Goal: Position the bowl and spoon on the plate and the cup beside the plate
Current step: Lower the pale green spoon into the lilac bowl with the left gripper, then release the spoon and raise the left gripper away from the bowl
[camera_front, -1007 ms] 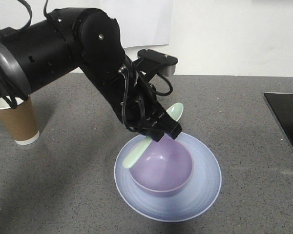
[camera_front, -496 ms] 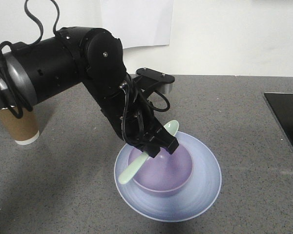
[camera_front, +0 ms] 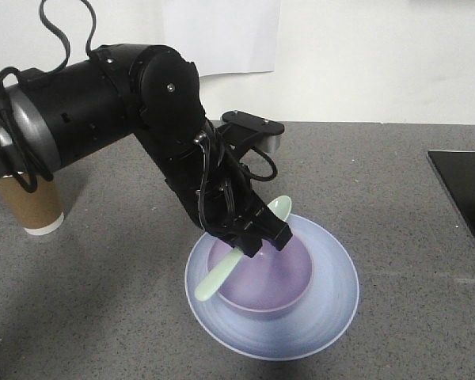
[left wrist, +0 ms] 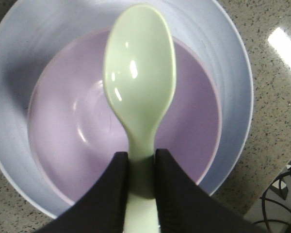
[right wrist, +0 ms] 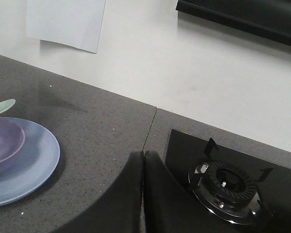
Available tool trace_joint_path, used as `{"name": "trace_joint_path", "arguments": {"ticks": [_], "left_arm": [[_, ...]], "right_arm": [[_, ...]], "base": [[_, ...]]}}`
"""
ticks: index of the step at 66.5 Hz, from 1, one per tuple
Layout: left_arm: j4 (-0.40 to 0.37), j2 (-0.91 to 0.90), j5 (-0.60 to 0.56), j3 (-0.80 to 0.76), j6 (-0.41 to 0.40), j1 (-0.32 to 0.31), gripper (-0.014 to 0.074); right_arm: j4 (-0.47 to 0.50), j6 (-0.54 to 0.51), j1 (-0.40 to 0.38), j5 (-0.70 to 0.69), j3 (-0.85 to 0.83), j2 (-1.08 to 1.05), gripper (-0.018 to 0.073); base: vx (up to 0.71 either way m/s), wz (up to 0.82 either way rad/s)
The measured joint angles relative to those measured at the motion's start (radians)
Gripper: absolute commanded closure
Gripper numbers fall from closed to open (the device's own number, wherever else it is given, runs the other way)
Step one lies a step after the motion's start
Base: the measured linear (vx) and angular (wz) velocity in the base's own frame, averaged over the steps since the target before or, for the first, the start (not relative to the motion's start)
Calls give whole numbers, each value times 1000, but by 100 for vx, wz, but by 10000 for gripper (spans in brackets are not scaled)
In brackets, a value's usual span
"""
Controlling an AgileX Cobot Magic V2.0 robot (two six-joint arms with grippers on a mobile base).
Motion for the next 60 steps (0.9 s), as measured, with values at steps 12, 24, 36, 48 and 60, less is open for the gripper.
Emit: {"name": "trace_joint_path", "arguments": {"ticks": [12, 24, 36, 48, 60], "left_arm": [[-15, 0, 0, 0, 0, 0, 247], [-16, 0, 0, 0, -2, 0, 178], [-14, -16, 0, 0, -2, 0, 178], [60, -118, 0, 0, -4, 0, 198], [250, -283, 2, 0, -66, 0, 258]], "right_arm": [[0, 0, 0, 0, 0, 0, 565], [0, 0, 0, 1, 0, 0, 565], [0, 0, 0, 15, 0, 0, 565], [6, 0, 0, 19, 0, 0, 565], [7, 0, 0, 19, 0, 0, 565]], "base": [[0, 0], [0, 0], [0, 0], [0, 0], [0, 0]]}}
